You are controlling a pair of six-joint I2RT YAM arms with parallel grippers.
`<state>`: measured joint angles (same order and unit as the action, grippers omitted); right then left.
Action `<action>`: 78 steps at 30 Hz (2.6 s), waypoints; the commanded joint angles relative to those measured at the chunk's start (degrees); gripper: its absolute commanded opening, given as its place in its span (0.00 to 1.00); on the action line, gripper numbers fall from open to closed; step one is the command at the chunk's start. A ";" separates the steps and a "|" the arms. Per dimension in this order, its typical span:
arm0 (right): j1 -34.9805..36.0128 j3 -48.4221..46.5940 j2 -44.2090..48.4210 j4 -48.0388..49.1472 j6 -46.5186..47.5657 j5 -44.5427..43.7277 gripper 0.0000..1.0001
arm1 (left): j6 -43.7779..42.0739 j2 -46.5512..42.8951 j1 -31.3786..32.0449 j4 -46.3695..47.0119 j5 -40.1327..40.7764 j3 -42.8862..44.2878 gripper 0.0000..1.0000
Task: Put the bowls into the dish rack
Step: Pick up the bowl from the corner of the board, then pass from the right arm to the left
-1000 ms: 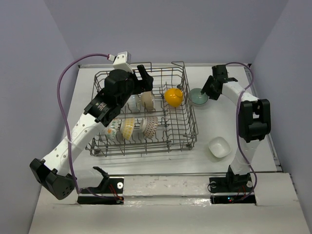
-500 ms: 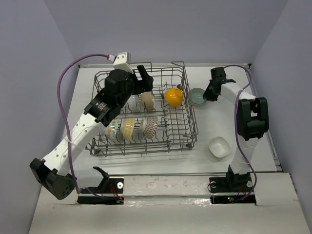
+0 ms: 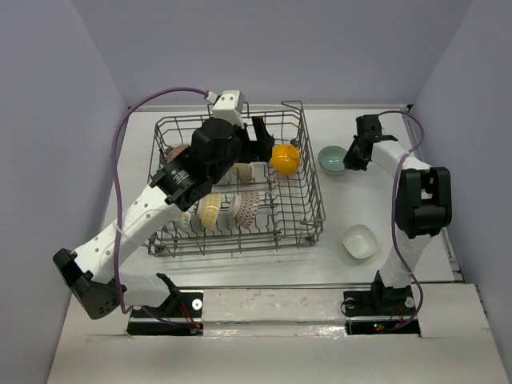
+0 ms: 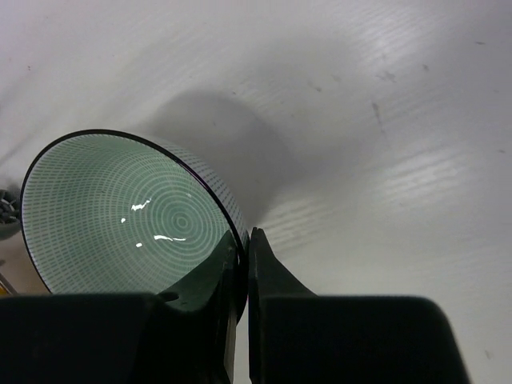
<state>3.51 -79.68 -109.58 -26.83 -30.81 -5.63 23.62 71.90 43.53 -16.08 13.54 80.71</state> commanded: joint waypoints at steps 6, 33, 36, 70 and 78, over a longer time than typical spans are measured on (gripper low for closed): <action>-0.61 -4.68 21.39 -11.46 7.06 -0.01 0.02 | -10.51 6.49 10.87 -6.41 6.07 17.53 0.92; 2.38 -23.68 32.59 -39.79 10.15 3.08 0.01 | -40.93 30.84 38.03 -15.30 32.52 40.32 0.94; 3.08 -23.07 33.11 -39.97 10.15 2.64 0.01 | -42.77 33.30 39.00 -14.69 32.34 41.37 0.94; 6.86 -21.31 39.62 -39.53 10.50 7.12 0.01 | -52.44 41.66 33.11 -4.84 21.35 40.85 0.87; 6.86 -22.88 38.92 -39.35 10.33 7.65 0.01 | -52.36 41.57 33.02 -4.49 19.95 38.92 0.66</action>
<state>9.85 -100.29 -71.92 -70.00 -20.71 0.16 -27.99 114.28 76.64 -22.33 34.26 120.88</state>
